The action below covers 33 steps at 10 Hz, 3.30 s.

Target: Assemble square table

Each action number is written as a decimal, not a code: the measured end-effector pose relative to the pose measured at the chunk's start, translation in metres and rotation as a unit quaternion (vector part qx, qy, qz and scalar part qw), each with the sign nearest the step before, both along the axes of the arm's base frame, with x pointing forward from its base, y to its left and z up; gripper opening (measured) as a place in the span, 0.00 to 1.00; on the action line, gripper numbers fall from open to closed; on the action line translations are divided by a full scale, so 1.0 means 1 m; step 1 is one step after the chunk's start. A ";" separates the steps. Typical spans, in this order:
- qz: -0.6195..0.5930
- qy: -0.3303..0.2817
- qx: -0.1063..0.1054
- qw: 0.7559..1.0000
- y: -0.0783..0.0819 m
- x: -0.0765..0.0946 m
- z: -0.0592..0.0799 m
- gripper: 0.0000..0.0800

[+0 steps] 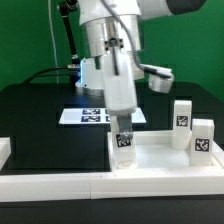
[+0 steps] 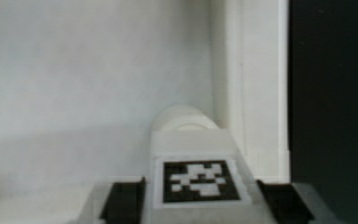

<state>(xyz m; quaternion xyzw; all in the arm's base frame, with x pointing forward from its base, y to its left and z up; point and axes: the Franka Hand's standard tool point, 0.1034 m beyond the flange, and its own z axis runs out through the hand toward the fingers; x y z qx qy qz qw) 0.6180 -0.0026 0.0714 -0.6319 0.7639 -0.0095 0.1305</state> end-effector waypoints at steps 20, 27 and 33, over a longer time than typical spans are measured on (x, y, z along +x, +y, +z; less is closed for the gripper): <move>0.314 0.006 -0.094 0.945 0.001 0.005 0.002 0.36; 0.054 0.027 -0.020 0.998 0.003 0.004 0.000 0.36; 0.396 -0.022 -0.109 0.912 0.011 0.008 0.002 0.81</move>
Offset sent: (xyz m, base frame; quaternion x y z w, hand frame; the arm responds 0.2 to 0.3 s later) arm 0.0038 0.0178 0.0066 -0.0404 0.0376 -0.2889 0.9558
